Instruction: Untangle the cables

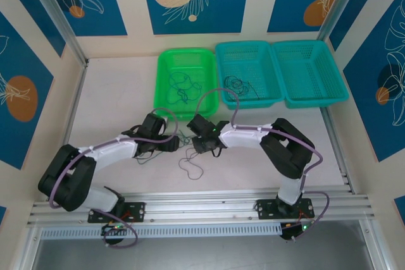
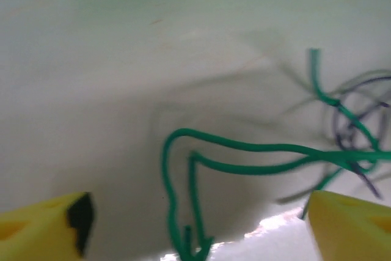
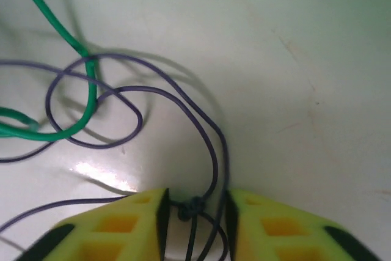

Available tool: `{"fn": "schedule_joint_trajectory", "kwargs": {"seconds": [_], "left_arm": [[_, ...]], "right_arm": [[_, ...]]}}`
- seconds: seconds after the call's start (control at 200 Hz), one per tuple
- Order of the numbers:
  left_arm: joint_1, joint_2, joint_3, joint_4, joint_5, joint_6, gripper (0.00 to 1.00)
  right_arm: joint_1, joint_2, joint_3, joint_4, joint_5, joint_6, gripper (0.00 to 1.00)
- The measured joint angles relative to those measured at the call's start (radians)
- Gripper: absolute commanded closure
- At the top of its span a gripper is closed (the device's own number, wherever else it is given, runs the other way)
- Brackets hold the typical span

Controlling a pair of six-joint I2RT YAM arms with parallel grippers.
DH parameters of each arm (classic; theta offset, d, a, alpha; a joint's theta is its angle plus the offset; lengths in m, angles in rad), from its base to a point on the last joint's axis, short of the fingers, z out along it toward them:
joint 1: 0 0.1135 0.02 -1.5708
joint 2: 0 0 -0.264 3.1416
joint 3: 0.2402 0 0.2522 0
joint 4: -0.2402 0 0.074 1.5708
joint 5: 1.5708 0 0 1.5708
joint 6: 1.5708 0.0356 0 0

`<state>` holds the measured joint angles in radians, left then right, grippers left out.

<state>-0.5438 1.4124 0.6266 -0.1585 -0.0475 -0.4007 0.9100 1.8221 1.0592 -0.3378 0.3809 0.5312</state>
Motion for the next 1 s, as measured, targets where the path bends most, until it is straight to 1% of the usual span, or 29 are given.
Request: {"fn": "schedule_joint_trajectory", "kwargs": {"seconds": [0.085,0.12,0.17,0.26,0.325,0.435,0.605,0.73,0.83,0.91,1.0], "left_arm": [[-0.001,0.022,0.001,-0.018,-0.059,-0.028,0.41],[-0.001,0.035,0.001,-0.023,-0.077,-0.038,0.48],[-0.001,0.052,0.008,-0.027,-0.107,-0.063,0.59],[0.000,0.068,0.020,-0.042,-0.153,-0.077,0.86],[0.001,0.076,0.024,-0.036,-0.165,-0.091,1.00],[0.002,0.081,0.029,-0.033,-0.175,-0.123,1.00],[0.012,0.065,0.014,-0.020,-0.174,-0.152,1.00],[0.023,0.048,-0.004,-0.002,-0.162,-0.165,1.00],[0.039,0.034,-0.018,0.013,-0.137,-0.168,1.00],[0.073,0.022,-0.030,0.010,-0.140,-0.174,1.00],[0.106,0.010,-0.036,-0.005,-0.150,-0.177,1.00]], "right_arm": [[0.010,0.001,0.002,0.001,0.013,0.025,0.96],[0.011,0.001,0.002,0.000,0.023,0.032,1.00],[0.013,-0.001,0.001,0.000,0.027,0.038,1.00],[0.009,-0.016,-0.019,0.008,0.029,0.045,1.00],[-0.002,-0.055,-0.063,0.012,0.024,0.046,1.00],[-0.043,-0.143,-0.147,0.003,0.008,0.061,1.00],[-0.164,-0.320,-0.257,-0.004,-0.001,0.098,1.00],[-0.286,-0.489,-0.331,-0.006,-0.030,0.121,1.00],[-0.405,-0.638,-0.372,-0.043,-0.044,0.135,1.00],[-0.510,-0.753,-0.384,-0.101,-0.014,0.142,1.00],[-0.623,-0.848,-0.385,-0.158,0.010,0.143,1.00]]}}
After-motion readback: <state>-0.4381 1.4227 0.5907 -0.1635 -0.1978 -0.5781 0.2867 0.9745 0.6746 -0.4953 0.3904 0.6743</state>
